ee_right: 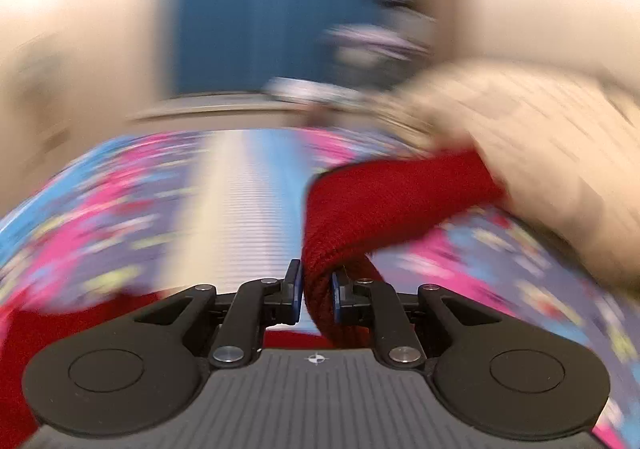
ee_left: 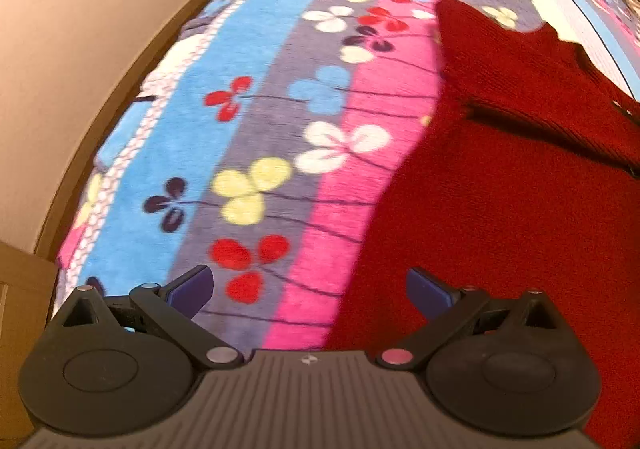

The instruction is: Fold small clothes

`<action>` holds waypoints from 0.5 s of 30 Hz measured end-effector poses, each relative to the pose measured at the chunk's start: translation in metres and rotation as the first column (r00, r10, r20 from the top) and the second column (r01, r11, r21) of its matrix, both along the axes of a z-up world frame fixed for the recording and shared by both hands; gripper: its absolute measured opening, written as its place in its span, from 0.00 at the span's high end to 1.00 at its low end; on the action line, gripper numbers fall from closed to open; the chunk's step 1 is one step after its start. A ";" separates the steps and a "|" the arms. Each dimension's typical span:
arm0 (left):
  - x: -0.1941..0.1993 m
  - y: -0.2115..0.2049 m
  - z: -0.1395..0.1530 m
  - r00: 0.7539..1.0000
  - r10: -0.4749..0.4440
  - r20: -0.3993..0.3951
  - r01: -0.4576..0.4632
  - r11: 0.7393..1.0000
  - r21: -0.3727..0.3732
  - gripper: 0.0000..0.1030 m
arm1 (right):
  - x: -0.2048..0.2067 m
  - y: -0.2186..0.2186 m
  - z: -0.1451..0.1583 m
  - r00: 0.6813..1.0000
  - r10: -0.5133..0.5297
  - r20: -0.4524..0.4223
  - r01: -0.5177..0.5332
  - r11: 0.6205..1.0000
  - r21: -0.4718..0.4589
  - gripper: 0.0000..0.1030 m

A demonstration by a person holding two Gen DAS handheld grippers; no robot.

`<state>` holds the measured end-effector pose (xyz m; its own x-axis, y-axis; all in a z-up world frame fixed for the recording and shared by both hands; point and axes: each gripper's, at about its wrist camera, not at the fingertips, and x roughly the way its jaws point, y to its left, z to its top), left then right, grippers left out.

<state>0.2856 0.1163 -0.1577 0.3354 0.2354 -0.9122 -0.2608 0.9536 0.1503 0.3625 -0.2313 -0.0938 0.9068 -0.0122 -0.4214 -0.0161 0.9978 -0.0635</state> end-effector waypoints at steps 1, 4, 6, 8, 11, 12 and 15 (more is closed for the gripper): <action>0.000 0.006 0.002 1.000 0.005 0.005 -0.005 1.000 0.000 0.00 | -0.010 0.039 -0.013 0.985 0.161 -0.062 -0.160 0.987 0.022 0.78; 0.003 0.019 0.009 0.999 0.006 0.038 -0.005 1.000 -0.011 0.00 | -0.040 0.086 -0.052 0.901 0.350 -0.254 -0.344 0.936 0.069 0.48; 0.011 0.023 0.014 0.997 -0.020 0.075 0.022 0.999 -0.031 0.00 | -0.061 0.073 -0.066 0.897 0.337 -0.285 -0.339 0.940 0.045 0.47; 0.023 0.018 0.018 0.992 -0.050 0.112 0.056 0.997 -0.056 0.00 | -0.064 0.031 -0.069 0.918 0.241 -0.316 -0.243 0.969 0.034 0.45; 0.050 0.000 0.022 0.980 -0.103 0.170 0.122 0.987 -0.106 0.00 | -0.050 -0.034 -0.060 0.947 0.060 -0.316 -0.059 0.998 0.012 0.45; 0.062 -0.008 0.022 0.975 -0.118 0.190 0.142 0.983 -0.114 0.00 | -0.043 -0.054 -0.057 0.951 0.001 -0.308 -0.002 1.000 -0.005 0.45; 0.096 -0.029 0.018 0.968 -0.136 0.211 0.170 0.973 -0.154 0.00 | -0.028 -0.088 -0.057 0.957 -0.089 -0.276 0.089 0.996 -0.013 0.45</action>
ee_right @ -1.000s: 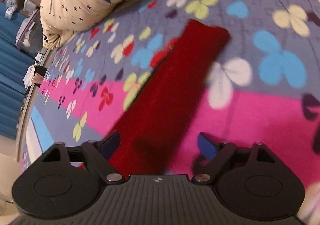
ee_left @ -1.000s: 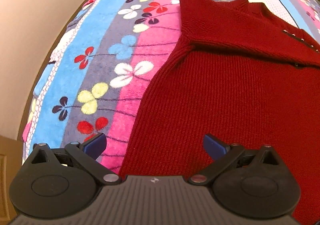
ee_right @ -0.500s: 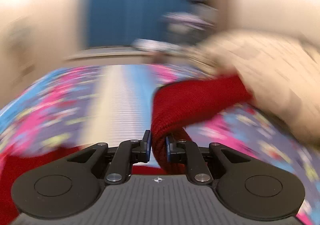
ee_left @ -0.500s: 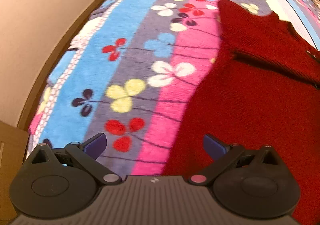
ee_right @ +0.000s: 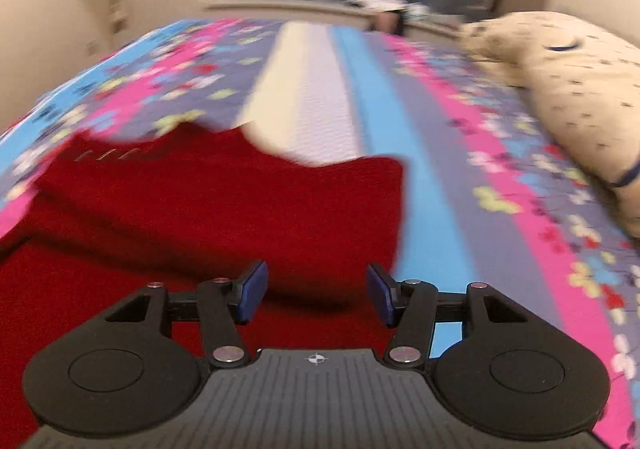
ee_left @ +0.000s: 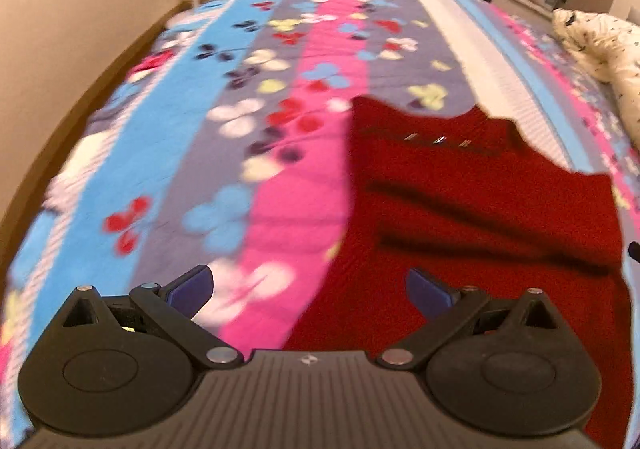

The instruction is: Fold small clothes

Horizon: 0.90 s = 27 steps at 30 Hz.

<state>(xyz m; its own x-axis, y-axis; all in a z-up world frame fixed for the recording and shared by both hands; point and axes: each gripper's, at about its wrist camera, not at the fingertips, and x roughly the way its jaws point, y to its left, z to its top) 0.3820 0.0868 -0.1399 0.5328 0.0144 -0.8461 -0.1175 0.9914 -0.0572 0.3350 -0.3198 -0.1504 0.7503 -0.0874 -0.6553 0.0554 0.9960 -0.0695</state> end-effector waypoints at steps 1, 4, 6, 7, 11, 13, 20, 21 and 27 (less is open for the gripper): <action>0.010 -0.006 -0.002 1.000 -0.002 -0.002 0.002 1.000 -0.011 0.00 | 0.012 -0.008 -0.002 1.000 -0.021 0.003 0.021 1.000 0.000 0.45; 0.042 -0.020 -0.008 1.000 -0.006 -0.007 0.005 1.000 -0.010 0.00 | 0.042 -0.021 -0.017 0.999 -0.036 -0.013 0.036 0.999 0.036 0.49; 0.057 -0.027 -0.017 0.999 -0.011 -0.032 0.011 1.000 0.026 0.00 | 0.064 -0.016 -0.033 0.998 -0.033 -0.060 0.037 0.998 0.054 0.54; 0.060 -0.026 -0.023 0.999 -0.010 -0.042 0.012 0.999 0.043 0.00 | 0.073 -0.020 -0.046 0.993 -0.062 -0.100 0.066 0.997 0.037 0.55; 0.056 -0.018 -0.050 0.994 -0.007 -0.107 0.020 0.993 0.119 0.00 | 0.077 -0.039 -0.074 0.972 -0.205 -0.115 0.210 0.977 0.029 0.20; 0.044 -0.009 -0.059 0.991 -0.002 -0.136 0.019 0.992 0.122 0.00 | 0.067 -0.051 -0.065 0.968 -0.210 -0.135 0.230 0.961 0.151 0.22; -0.048 0.009 -0.051 0.988 -0.039 -0.150 0.040 0.999 -0.001 0.00 | -0.071 -0.065 -0.019 0.983 -0.109 -0.146 0.160 0.899 0.408 0.15; -0.068 0.012 -0.052 0.986 -0.046 -0.163 0.042 0.999 -0.028 0.00 | -0.092 -0.062 -0.017 0.983 -0.095 -0.160 0.152 0.905 0.398 0.15; -0.147 0.012 -0.059 0.976 -0.085 -0.202 0.068 0.994 -0.091 0.00 | -0.204 -0.050 -0.036 0.955 -0.064 -0.291 0.155 0.941 0.301 0.15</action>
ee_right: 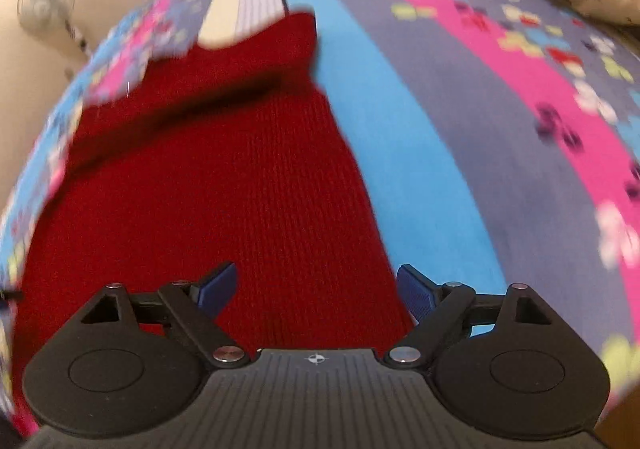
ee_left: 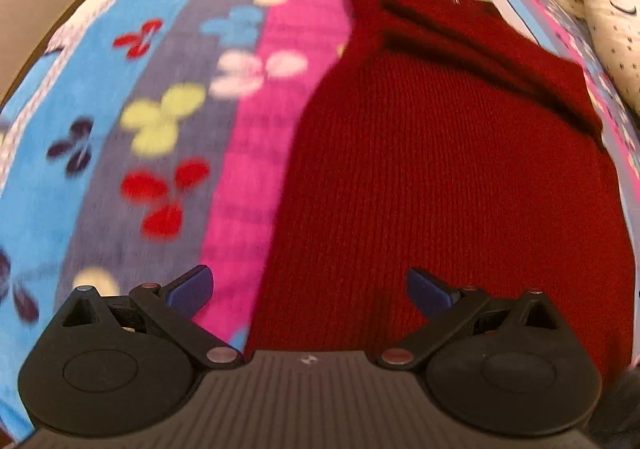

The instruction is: Fold small clothes

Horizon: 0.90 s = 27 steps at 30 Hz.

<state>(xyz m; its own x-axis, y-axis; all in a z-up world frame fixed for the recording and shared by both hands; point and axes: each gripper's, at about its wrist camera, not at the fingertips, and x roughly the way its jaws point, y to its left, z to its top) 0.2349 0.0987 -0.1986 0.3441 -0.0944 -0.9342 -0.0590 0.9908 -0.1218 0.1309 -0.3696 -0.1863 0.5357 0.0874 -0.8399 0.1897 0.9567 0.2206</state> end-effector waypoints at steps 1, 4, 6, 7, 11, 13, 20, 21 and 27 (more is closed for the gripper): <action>-0.008 -0.001 -0.003 1.000 -0.011 -0.001 0.011 1.000 0.001 0.00 | -0.010 0.001 -0.004 1.000 0.005 -0.008 -0.005 1.000 -0.014 0.15; -0.024 0.007 -0.019 1.000 -0.024 -0.007 0.024 1.000 0.008 0.00 | -0.021 -0.006 -0.016 0.999 -0.024 -0.033 0.023 0.999 -0.026 0.15; -0.031 0.009 -0.016 0.999 -0.040 0.026 0.040 0.999 0.002 0.00 | -0.021 -0.019 -0.027 0.996 -0.068 -0.063 0.068 0.998 0.010 0.15; -0.033 0.008 -0.015 0.999 -0.046 0.019 0.046 0.999 0.005 0.00 | -0.021 -0.023 -0.033 0.992 -0.098 -0.081 0.100 0.995 0.029 0.15; -0.038 0.003 -0.015 0.993 -0.121 -0.013 0.121 0.993 0.009 0.00 | -0.020 -0.031 -0.049 0.991 -0.089 -0.100 0.103 0.984 0.144 0.08; -0.043 0.003 -0.015 0.989 -0.149 -0.019 0.149 0.989 0.006 0.00 | -0.021 -0.030 -0.049 0.994 -0.051 -0.096 0.071 0.973 0.221 0.08; -0.047 0.019 -0.012 0.996 -0.081 -0.038 0.073 0.982 -0.172 0.05 | -0.029 -0.028 -0.048 0.998 -0.020 -0.067 0.041 0.946 0.320 0.27; -0.047 0.019 -0.010 0.996 -0.073 -0.046 0.063 0.979 -0.195 0.12 | -0.031 -0.031 -0.048 0.997 -0.041 -0.066 0.062 0.938 0.342 0.33; -0.046 0.006 -0.001 0.991 -0.078 -0.104 0.060 0.983 -0.171 0.79 | -0.040 -0.020 -0.052 0.994 -0.056 -0.097 0.091 0.906 0.413 0.79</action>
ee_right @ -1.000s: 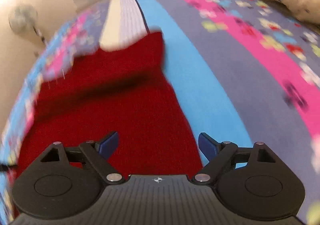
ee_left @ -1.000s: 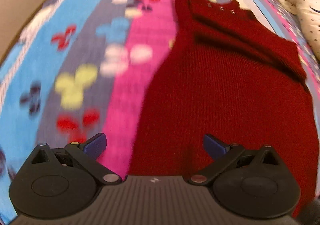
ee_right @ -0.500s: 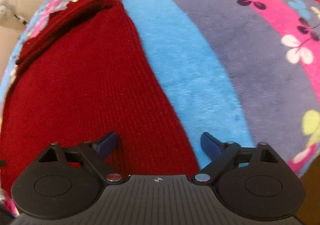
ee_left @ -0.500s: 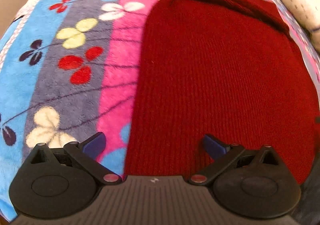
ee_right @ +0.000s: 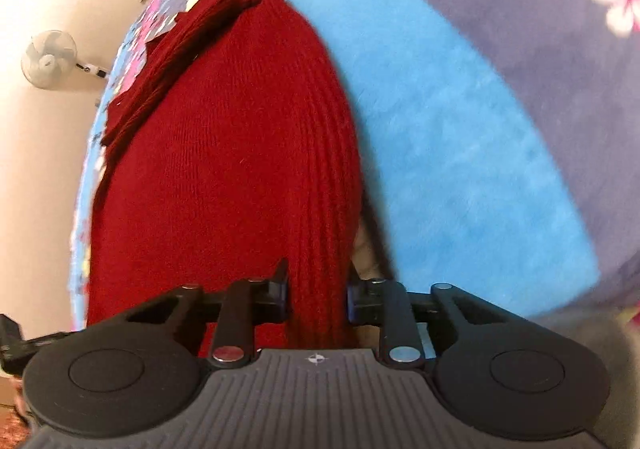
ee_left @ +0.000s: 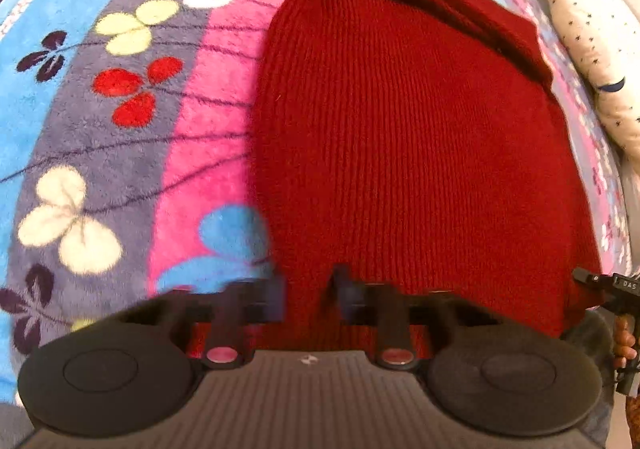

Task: Fold small clothes
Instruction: 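Grasp the sweater hem with both grippers side by side, then lift the hem with both grippers and fold it up toward the collar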

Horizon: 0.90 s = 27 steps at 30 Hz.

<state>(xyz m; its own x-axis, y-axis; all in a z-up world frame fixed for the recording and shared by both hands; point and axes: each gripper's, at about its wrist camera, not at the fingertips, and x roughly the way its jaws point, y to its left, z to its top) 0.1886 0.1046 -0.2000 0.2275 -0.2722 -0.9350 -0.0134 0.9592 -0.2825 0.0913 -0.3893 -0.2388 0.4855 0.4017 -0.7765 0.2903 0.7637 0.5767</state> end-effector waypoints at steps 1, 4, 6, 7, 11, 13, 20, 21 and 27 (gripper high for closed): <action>0.000 -0.002 0.003 1.000 0.011 0.014 -0.011 1.000 0.001 0.81 | 0.003 0.005 0.004 1.000 0.008 0.009 -0.008 0.999 -0.031 0.81; -0.004 -0.012 0.026 0.997 0.009 0.072 -0.011 1.000 0.028 0.82 | 0.010 0.016 0.030 0.999 0.014 0.051 -0.010 0.997 -0.073 0.82; -0.011 -0.018 0.049 0.991 -0.006 0.131 0.002 0.999 0.032 0.83 | 0.009 0.019 0.057 0.995 0.009 0.100 -0.001 0.997 -0.083 0.83; -0.016 -0.020 0.059 0.988 -0.011 0.156 0.006 0.999 0.034 0.83 | 0.008 0.020 0.066 0.993 0.010 0.119 0.000 0.996 -0.087 0.83; -0.033 -0.027 0.088 0.975 -0.015 0.221 0.008 0.999 0.032 0.87 | -0.014 0.024 0.101 0.979 0.027 0.204 -0.004 0.993 -0.116 0.83; -0.048 -0.030 0.094 0.973 -0.024 0.231 0.018 0.999 0.030 0.92 | -0.029 0.024 0.111 0.971 0.028 0.236 -0.001 0.993 -0.116 0.84; -0.131 -0.024 0.086 0.978 -0.044 0.204 0.047 0.999 -0.008 0.93 | -0.105 0.021 0.120 0.978 0.016 0.209 0.003 0.996 -0.091 0.84; -0.142 -0.021 0.084 0.979 -0.036 0.200 0.042 0.999 -0.024 0.93 | -0.119 0.021 0.122 0.978 0.010 0.210 0.006 0.997 -0.076 0.84; -0.189 -0.011 0.089 0.985 0.015 0.172 0.003 0.994 -0.107 0.93 | -0.171 0.018 0.129 0.989 -0.035 0.145 0.040 0.999 -0.030 0.84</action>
